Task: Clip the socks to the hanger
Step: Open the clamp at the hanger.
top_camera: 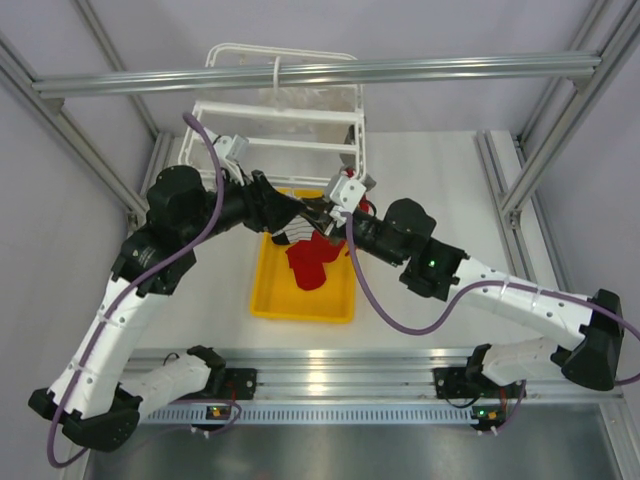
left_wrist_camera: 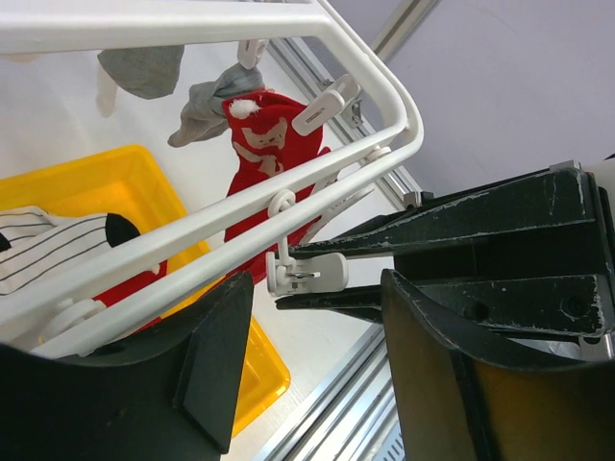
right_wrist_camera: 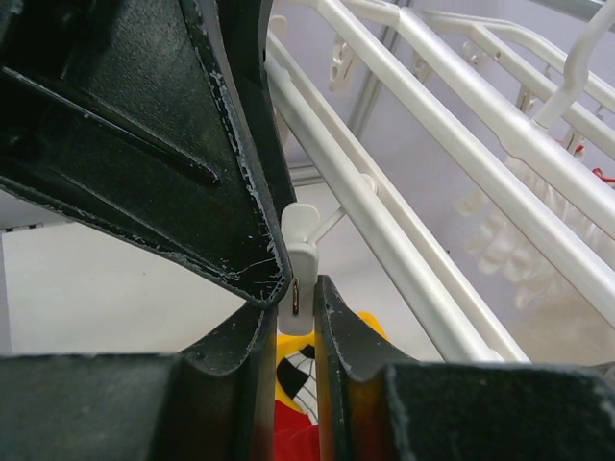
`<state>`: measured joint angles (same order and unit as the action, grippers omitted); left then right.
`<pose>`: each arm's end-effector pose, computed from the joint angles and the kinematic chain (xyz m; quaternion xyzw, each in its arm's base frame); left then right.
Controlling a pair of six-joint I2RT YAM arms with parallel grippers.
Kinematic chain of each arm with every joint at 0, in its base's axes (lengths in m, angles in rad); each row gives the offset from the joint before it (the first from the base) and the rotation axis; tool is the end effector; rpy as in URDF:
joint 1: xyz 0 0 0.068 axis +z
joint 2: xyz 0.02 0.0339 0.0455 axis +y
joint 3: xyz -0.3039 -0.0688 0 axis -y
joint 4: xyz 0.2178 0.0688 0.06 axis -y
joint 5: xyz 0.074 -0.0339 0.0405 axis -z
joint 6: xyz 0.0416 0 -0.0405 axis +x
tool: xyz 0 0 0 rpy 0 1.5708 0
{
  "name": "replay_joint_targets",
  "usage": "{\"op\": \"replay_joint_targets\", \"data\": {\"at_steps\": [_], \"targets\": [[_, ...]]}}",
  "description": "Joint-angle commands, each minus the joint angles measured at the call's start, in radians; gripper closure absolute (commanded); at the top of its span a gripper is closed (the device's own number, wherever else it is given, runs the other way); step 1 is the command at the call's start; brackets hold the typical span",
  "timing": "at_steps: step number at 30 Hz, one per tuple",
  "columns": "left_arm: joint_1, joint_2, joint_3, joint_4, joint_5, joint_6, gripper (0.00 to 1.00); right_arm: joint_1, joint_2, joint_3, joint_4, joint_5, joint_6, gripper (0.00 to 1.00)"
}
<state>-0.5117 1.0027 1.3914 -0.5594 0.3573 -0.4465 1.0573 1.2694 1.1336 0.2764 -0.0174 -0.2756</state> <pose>0.1207 -0.0845 0.4885 0.1390 0.7485 -0.4129 0.5000 0.1311 0.2339 0.4499 -0.4105 0.5113 0.2929 0.6959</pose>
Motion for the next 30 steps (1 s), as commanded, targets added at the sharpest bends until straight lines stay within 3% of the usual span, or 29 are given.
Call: {"op": "replay_joint_targets", "data": {"at_steps": [1, 14, 21, 24, 28, 30], "targets": [[-0.002, 0.008, -0.002, 0.079, -0.03, -0.018, 0.39, 0.007, -0.051, 0.012, 0.014, -0.079, 0.029, 1.0], [-0.004, 0.056, 0.014, 0.079, -0.081, -0.014, 0.53, 0.007, -0.079, -0.009, 0.0, -0.115, 0.026, 1.0], [-0.002, 0.062, 0.012, 0.085, -0.07, -0.023, 0.84, 0.007, -0.088, -0.014, -0.023, -0.113, 0.027, 1.0], [-0.002, 0.065, 0.012, 0.087, -0.051, -0.029, 0.99, 0.006, -0.088, -0.024, -0.028, -0.096, 0.027, 0.92], [-0.002, 0.066, 0.012, 0.093, -0.035, -0.04, 1.0, 0.003, -0.1, -0.04, -0.039, -0.078, 0.033, 0.68], [-0.002, 0.066, 0.014, 0.095, -0.037, -0.037, 1.0, 0.0, -0.108, -0.046, -0.046, -0.072, 0.035, 0.64]]}}
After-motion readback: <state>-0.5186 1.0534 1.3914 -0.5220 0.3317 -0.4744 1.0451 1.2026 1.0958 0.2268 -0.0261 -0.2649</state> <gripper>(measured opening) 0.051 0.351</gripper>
